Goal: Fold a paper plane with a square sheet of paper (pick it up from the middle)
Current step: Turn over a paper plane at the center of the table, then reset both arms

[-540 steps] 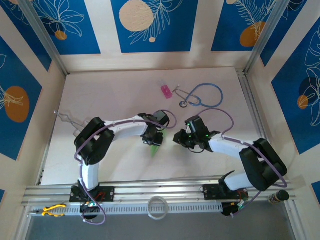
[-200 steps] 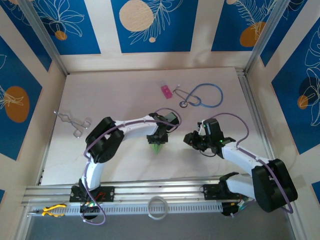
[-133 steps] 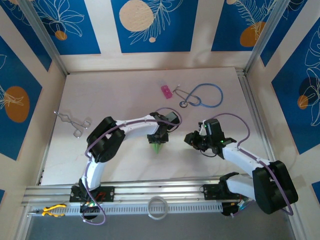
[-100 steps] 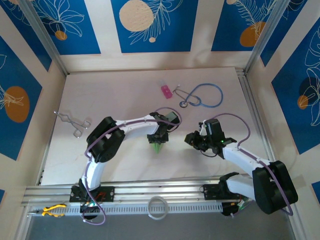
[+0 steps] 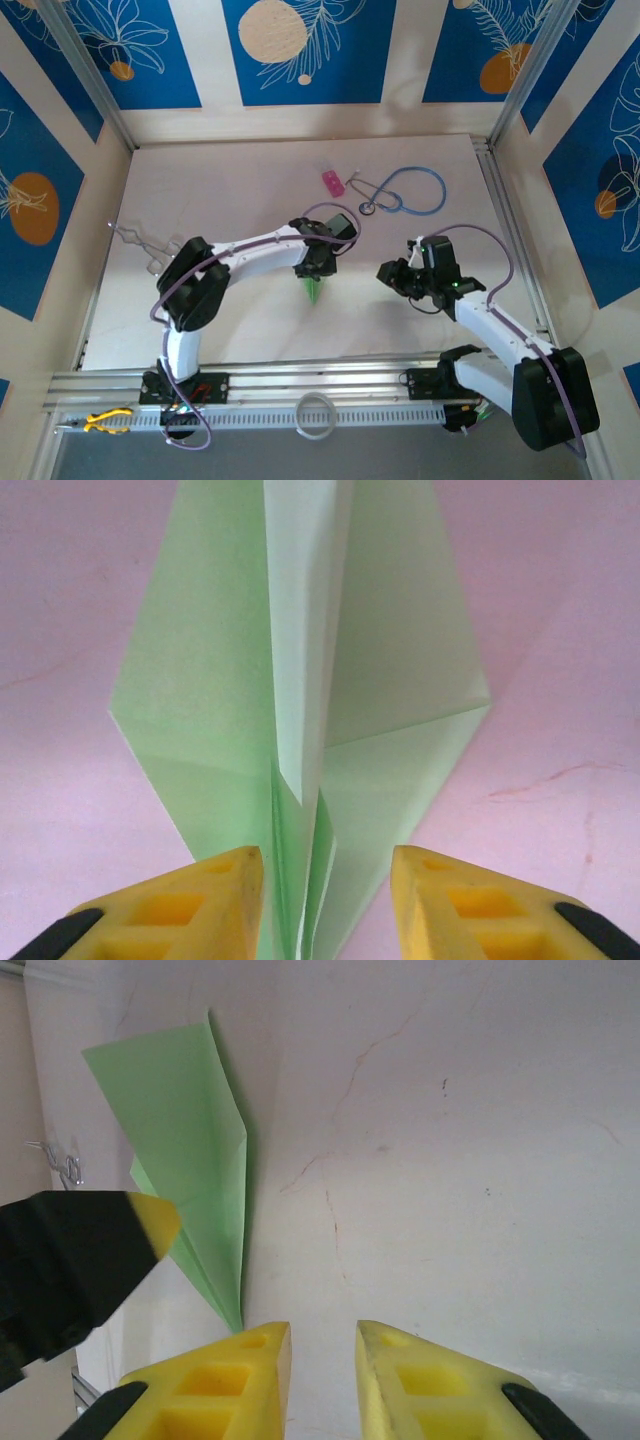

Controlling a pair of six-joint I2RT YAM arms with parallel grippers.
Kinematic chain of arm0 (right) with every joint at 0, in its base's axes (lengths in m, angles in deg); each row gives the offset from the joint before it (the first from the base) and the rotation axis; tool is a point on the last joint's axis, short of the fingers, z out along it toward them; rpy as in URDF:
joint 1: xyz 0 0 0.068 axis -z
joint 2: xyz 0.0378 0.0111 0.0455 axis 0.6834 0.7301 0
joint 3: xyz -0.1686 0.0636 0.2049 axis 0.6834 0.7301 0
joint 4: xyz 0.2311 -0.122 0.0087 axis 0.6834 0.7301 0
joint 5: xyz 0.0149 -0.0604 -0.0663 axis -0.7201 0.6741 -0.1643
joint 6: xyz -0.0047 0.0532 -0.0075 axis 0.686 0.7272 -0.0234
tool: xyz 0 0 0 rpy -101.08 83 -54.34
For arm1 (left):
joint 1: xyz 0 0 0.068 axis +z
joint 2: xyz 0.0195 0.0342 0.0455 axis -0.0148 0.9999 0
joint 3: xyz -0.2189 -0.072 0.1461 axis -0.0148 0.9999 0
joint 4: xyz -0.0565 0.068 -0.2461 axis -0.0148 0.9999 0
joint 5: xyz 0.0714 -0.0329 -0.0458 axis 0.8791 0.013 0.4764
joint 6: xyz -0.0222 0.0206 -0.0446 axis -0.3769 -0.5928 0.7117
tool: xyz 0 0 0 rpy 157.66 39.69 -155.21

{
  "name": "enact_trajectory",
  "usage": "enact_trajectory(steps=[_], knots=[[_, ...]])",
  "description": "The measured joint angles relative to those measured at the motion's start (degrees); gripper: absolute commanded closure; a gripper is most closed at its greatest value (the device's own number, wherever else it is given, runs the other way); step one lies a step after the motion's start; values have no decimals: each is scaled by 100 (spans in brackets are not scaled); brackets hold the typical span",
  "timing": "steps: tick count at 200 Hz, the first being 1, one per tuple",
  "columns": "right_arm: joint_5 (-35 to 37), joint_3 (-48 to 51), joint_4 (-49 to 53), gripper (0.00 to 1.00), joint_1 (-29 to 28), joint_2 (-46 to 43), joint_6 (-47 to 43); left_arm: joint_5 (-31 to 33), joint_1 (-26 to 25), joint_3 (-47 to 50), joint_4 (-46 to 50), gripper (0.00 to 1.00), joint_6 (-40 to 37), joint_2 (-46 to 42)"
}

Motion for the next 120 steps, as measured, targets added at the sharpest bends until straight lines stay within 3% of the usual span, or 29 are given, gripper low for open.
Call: enact_trajectory(steps=[50, 120], knots=[[144, -280, 356, 71, 114, -125, -210, 188, 63, 55, -144, 54, -343, -713], [118, -426, 352, 69, 68, 125, -236, -439, 551, 308, -612, 55, -1088, -922]])
